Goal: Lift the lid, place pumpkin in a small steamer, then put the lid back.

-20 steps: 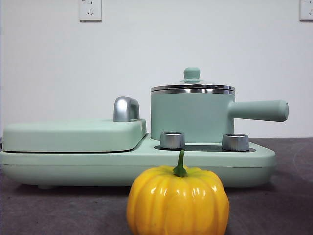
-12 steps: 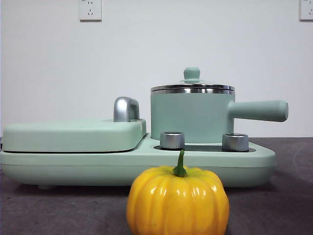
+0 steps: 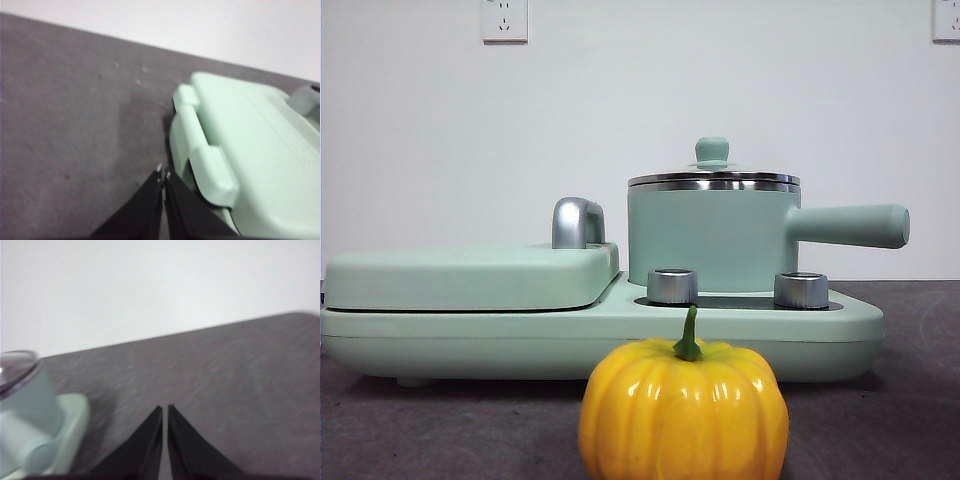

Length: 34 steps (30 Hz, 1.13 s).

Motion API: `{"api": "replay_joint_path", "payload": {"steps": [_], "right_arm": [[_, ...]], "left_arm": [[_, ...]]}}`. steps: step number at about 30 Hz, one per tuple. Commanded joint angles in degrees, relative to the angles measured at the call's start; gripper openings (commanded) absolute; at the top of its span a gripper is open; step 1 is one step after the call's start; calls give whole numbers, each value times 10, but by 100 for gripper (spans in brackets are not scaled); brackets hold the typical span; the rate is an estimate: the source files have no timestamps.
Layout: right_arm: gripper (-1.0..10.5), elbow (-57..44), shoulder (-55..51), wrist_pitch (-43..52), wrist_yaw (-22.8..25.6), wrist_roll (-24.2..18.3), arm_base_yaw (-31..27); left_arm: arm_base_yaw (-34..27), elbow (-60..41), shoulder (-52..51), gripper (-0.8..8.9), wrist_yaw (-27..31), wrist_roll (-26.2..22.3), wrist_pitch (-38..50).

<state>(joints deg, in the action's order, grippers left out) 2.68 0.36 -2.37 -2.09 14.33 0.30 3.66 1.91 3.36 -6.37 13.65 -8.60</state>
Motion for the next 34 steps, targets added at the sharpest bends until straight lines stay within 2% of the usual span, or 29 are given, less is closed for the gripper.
{"api": "replay_joint_path", "payload": {"steps": [1, 4, 10, 15, 18, 23, 26, 30, 34], "right_arm": [[15, 38, 10, -20, -30, 32, 0], [15, 82, 33, -70, -59, 33, 0], [15, 192, 110, -181, -113, 32, 0], [15, 280, 183, -253, -179, 28, 0], [15, 324, 226, -285, -219, 21, 0], [15, 387, 287, -341, -283, -18, 0], [15, 422, 314, -383, -286, -48, 0], [15, 452, 327, -385, -286, -50, 0], [15, 459, 326, -362, -286, -49, 0]], "left_arm": [[13, 15, 23, 10, -3, 23, 5], [32, 43, 61, 10, -11, 39, 5], [68, 127, 163, 10, -67, 40, -1], [97, 238, 275, 10, -97, 39, -62], [115, 311, 348, 10, -134, 32, -98], [148, 421, 458, 10, -229, 17, -149], [172, 471, 507, 10, -266, 8, -166], [205, 518, 549, 11, -271, -16, -176], [224, 531, 563, 10, -271, -27, -149]]}}
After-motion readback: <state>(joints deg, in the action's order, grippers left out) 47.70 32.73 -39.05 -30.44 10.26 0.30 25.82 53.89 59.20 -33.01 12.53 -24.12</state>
